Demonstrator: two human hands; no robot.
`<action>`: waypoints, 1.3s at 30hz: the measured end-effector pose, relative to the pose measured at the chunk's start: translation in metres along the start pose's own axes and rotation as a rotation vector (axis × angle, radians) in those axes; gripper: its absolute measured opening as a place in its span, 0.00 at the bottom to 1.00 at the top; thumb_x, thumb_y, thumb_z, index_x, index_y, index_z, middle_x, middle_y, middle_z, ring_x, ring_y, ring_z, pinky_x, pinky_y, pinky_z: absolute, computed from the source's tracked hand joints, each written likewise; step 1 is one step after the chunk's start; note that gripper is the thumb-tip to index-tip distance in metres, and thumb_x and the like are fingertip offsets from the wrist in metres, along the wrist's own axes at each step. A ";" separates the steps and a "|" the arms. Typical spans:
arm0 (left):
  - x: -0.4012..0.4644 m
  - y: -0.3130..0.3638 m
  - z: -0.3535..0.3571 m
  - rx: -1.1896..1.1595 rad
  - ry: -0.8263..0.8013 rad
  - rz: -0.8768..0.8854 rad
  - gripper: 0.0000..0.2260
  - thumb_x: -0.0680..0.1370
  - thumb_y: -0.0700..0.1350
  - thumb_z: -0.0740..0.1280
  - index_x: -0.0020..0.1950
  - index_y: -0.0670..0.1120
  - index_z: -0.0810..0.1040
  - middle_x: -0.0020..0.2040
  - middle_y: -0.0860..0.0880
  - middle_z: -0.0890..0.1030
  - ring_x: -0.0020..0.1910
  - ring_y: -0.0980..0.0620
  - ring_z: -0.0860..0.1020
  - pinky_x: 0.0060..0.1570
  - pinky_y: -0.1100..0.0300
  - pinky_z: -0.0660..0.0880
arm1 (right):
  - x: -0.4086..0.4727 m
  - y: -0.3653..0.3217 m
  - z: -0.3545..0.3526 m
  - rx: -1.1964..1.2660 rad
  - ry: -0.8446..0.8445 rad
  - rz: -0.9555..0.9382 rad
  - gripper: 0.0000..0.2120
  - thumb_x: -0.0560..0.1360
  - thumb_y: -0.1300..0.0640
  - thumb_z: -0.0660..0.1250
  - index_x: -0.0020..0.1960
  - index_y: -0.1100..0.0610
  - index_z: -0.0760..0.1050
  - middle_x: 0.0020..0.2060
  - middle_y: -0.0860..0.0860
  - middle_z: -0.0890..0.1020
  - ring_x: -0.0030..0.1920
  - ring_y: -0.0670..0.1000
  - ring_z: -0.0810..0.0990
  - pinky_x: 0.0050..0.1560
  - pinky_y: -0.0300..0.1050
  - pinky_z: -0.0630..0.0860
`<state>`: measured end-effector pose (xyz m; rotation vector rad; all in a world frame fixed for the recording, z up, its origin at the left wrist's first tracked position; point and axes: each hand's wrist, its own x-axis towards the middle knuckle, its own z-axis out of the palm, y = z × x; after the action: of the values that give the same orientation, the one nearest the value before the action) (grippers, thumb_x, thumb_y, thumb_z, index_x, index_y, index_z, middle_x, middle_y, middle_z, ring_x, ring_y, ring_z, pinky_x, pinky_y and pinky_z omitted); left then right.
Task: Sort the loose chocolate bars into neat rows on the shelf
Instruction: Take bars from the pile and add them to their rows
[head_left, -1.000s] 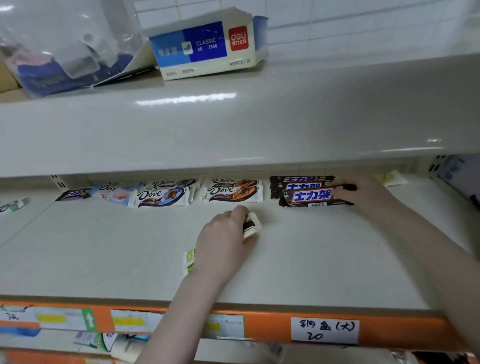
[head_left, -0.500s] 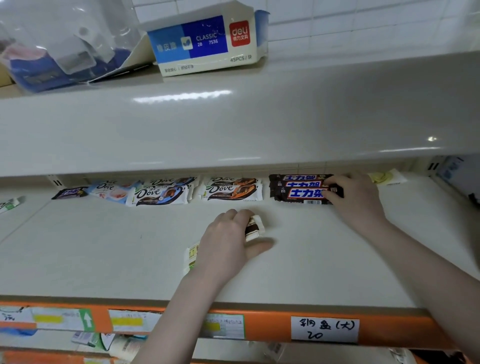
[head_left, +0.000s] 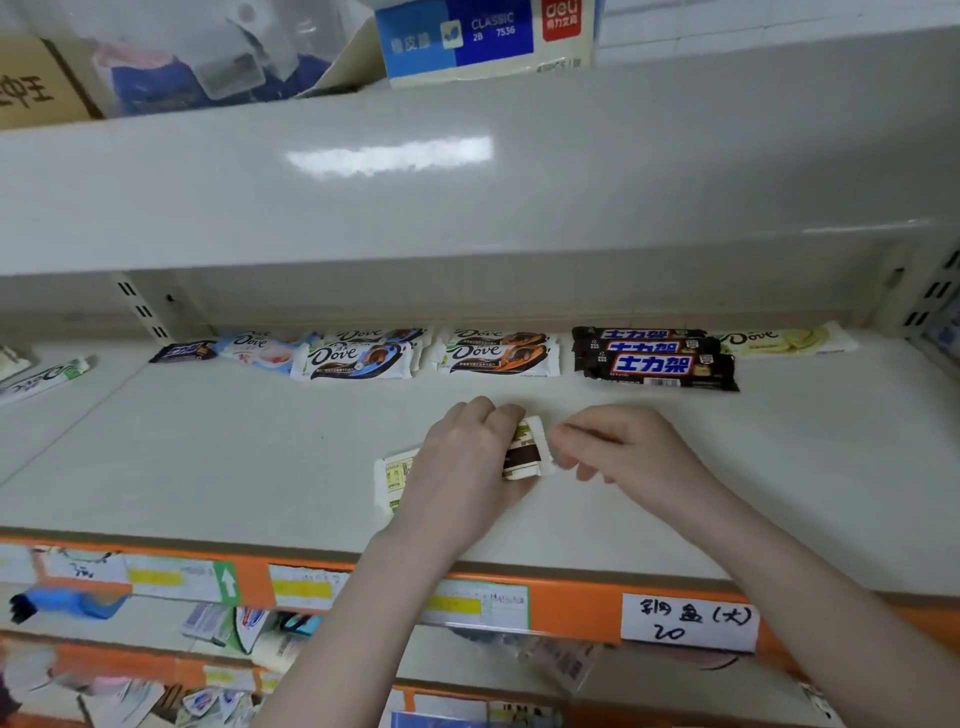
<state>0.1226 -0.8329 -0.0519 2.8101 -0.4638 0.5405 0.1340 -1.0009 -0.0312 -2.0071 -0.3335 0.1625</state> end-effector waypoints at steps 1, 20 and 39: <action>-0.003 -0.005 -0.001 -0.001 0.007 0.007 0.21 0.62 0.46 0.77 0.53 0.42 0.80 0.40 0.44 0.78 0.40 0.42 0.78 0.39 0.51 0.76 | 0.000 -0.003 0.006 0.030 -0.011 0.003 0.08 0.74 0.54 0.66 0.41 0.57 0.81 0.34 0.48 0.82 0.33 0.45 0.78 0.31 0.28 0.69; -0.066 -0.190 -0.078 -0.498 -0.027 -0.038 0.04 0.72 0.46 0.72 0.46 0.53 0.83 0.39 0.56 0.80 0.38 0.61 0.77 0.40 0.68 0.71 | 0.039 -0.058 0.140 0.691 0.128 0.190 0.02 0.73 0.64 0.65 0.46 0.60 0.75 0.40 0.60 0.80 0.36 0.55 0.84 0.33 0.40 0.79; -0.050 -0.193 -0.072 -0.850 -0.201 -0.393 0.05 0.73 0.39 0.71 0.45 0.48 0.77 0.45 0.48 0.82 0.28 0.51 0.81 0.32 0.61 0.76 | 0.049 -0.053 0.130 0.060 0.059 0.013 0.08 0.70 0.63 0.71 0.45 0.51 0.81 0.25 0.43 0.76 0.27 0.44 0.68 0.29 0.32 0.67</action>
<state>0.1235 -0.6214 -0.0401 2.0430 -0.1113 -0.0397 0.1387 -0.8523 -0.0401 -1.9512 -0.2745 0.1199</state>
